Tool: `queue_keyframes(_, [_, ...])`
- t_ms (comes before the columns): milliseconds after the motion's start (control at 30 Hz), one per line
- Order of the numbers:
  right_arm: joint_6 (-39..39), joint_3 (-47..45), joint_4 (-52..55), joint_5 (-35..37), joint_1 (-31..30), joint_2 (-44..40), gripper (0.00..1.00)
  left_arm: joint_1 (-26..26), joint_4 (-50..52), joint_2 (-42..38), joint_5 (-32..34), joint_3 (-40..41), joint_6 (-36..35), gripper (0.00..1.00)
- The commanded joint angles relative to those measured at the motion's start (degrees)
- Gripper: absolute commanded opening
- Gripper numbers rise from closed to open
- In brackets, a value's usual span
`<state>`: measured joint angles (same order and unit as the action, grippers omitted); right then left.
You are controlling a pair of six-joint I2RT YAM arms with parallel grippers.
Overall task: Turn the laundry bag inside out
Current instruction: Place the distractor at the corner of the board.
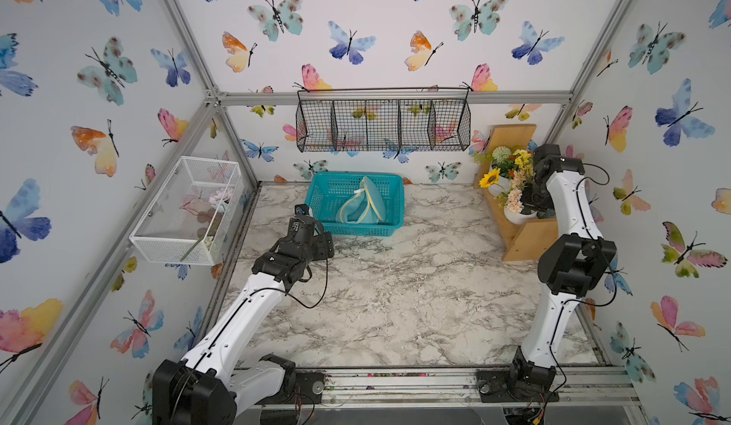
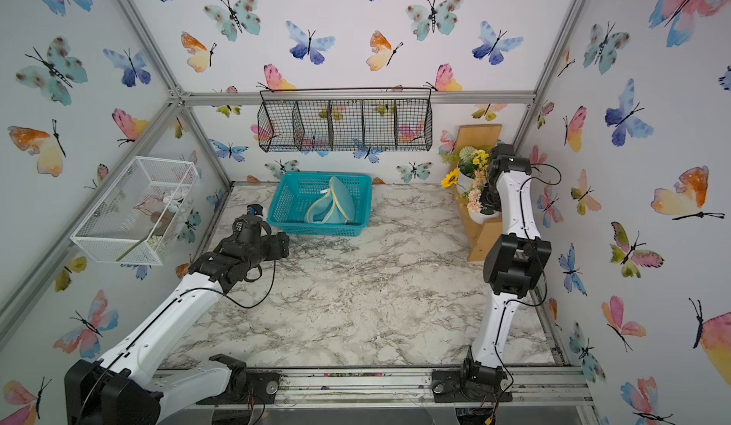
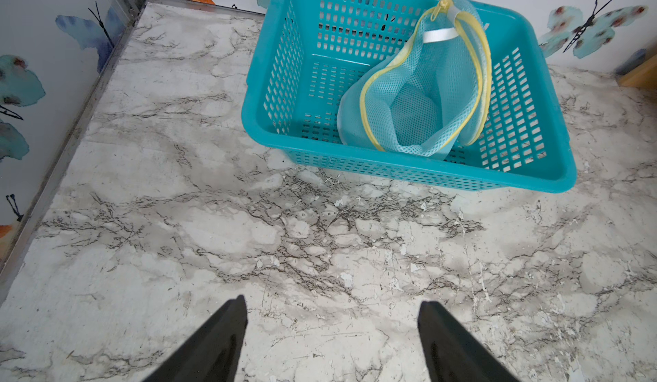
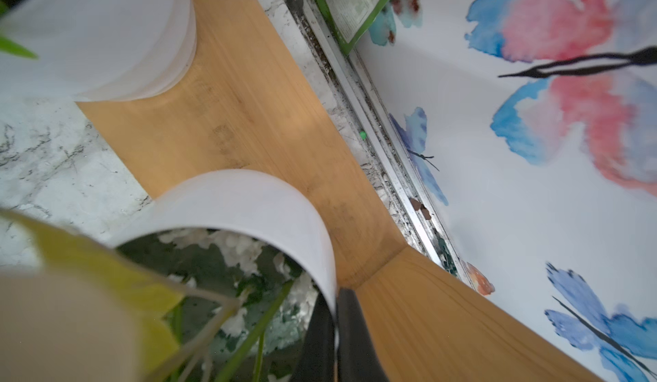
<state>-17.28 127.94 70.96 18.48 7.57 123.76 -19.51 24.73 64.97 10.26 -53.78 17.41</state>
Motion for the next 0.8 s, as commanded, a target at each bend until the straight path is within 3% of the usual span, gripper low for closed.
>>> queue_keyframes(0, [0.1, 1.5, 0.1, -1.9, 1.0, 3.7, 0.03, -0.2, 1.2, -0.6, 0.1, 0.1, -0.5, 0.82])
queue_keyframes(333, [-0.4, 3.1, -0.1, -2.5, 2.3, 6.5, 0.06, -0.2, 1.6, 0.6, 0.6, -1.6, -0.7, 0.83])
queue_keyframes(567, [-1.0, 4.7, 0.0, -4.6, 2.3, 2.0, 0.42, -0.2, 1.6, 2.3, 0.6, -3.5, -0.9, 0.88])
queue_keyframes(767, [-2.8, 6.1, 0.7, -6.0, 2.3, -4.4, 0.55, -0.2, 1.6, 3.7, -0.5, -4.7, -0.4, 0.88])
